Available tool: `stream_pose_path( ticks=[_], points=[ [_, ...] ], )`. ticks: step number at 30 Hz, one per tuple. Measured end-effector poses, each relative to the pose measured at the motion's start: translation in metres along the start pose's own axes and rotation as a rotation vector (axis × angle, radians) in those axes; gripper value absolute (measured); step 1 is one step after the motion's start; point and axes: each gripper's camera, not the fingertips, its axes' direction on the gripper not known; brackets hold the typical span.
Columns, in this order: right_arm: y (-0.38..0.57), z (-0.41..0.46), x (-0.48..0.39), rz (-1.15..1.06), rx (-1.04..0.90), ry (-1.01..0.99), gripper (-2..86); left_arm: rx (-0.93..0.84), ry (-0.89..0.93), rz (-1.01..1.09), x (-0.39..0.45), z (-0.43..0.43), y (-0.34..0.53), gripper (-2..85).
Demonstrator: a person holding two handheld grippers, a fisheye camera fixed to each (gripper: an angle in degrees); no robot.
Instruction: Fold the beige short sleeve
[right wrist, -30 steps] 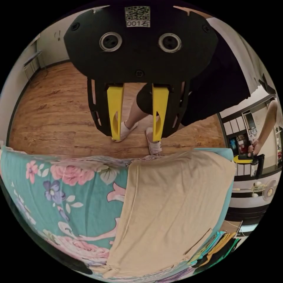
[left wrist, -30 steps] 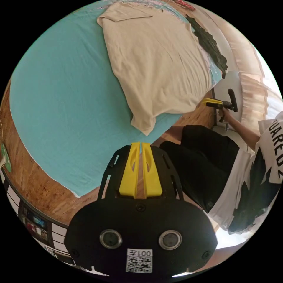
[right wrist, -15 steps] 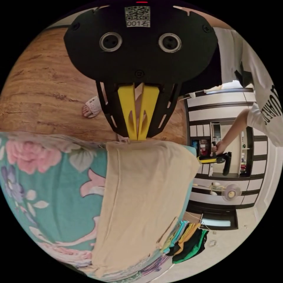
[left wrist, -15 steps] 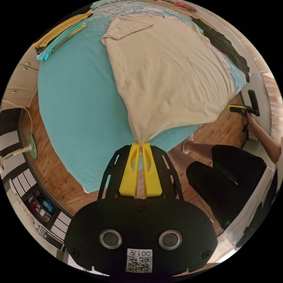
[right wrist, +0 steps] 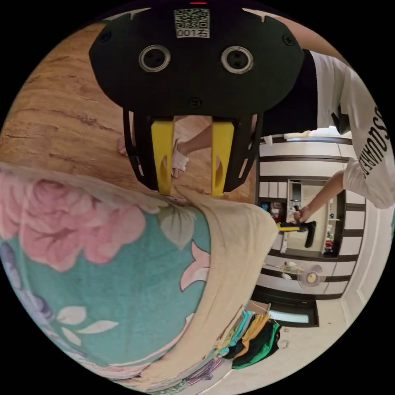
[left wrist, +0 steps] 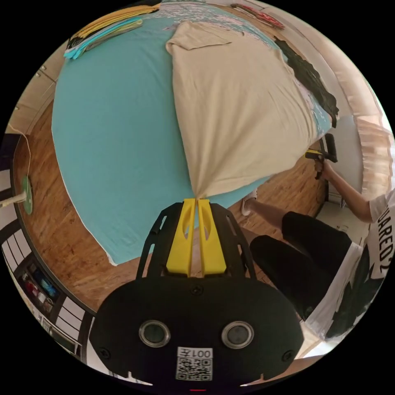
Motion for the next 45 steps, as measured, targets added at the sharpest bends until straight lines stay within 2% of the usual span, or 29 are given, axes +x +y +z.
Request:
stream_pose_path(
  ticks=[2, 4, 7, 9, 12, 14, 15, 17, 19, 20, 23, 27, 32, 34, 37, 41, 45],
  points=[
    [-0.001, -0.005, -0.002, -0.024, 0.063, -0.134, 4.1, -0.001, 0.000, -0.050, 0.003, 0.016, -0.005, -0.9],
    [0.000, -0.011, -0.004, 0.007, 0.084, -0.163, 2.3, 0.003, 0.013, -0.076, 0.008, 0.024, -0.008, -0.9],
    [0.006, -0.019, -0.010, 0.053, -0.031, -0.081, 1.5, 0.035, 0.053, -0.143, 0.017, 0.029, -0.007, -0.9],
    [0.012, -0.030, -0.019, 0.065, -0.108, 0.015, 1.3, 0.015, 0.019, -0.180, 0.025, 0.033, -0.003, -0.9],
    [0.009, -0.072, -0.061, 0.011, -0.107, 0.213, 1.4, 0.077, 0.049, -0.224, 0.049, 0.022, 0.003, -0.9],
    [-0.010, -0.120, -0.121, -0.099, 0.014, 0.510, 2.0, 0.187, 0.095, -0.173, 0.087, 0.002, -0.005, -0.6],
    [-0.017, -0.131, -0.136, -0.133, 0.054, 0.570, 2.3, 0.208, 0.096, -0.147, 0.099, -0.003, -0.011, -0.4],
    [-0.052, -0.168, -0.176, -0.262, 0.232, 0.774, 4.1, 0.273, 0.089, -0.014, 0.156, -0.014, -0.046, 0.2],
    [-0.093, -0.188, -0.181, -0.324, 0.328, 0.912, 6.4, 0.314, 0.136, 0.095, 0.200, -0.014, -0.085, 0.7],
    [-0.128, -0.200, -0.174, -0.368, 0.308, 0.962, 7.1, 0.343, 0.181, 0.171, 0.232, -0.011, -0.115, 1.0],
    [-0.231, -0.228, -0.131, -0.440, 0.164, 0.963, 8.3, 0.425, 0.227, 0.322, 0.311, 0.003, -0.199, 1.9],
    [-0.345, -0.252, -0.072, -0.508, -0.016, 0.953, 9.1, 0.483, 0.064, 0.357, 0.397, 0.029, -0.301, 2.4],
    [-0.446, -0.264, -0.016, -0.631, -0.312, 0.769, 9.3, 0.454, -0.029, 0.377, 0.479, 0.058, -0.423, 5.2],
    [-0.466, -0.269, -0.008, -0.653, -0.361, 0.670, 9.1, 0.413, -0.106, 0.384, 0.497, 0.067, -0.453, 5.8],
    [-0.493, -0.284, -0.004, -0.682, -0.419, 0.629, 7.6, 0.355, -0.207, 0.387, 0.517, 0.080, -0.489, 5.6],
    [-0.521, -0.313, -0.001, -0.648, -0.512, 0.525, 1.7, 0.304, -0.275, 0.371, 0.537, 0.088, -0.522, 2.1],
    [-0.536, -0.363, -0.003, -0.578, -0.443, 0.435, 0.7, 0.318, -0.301, 0.356, 0.552, 0.077, -0.535, -0.6]
  ],
)
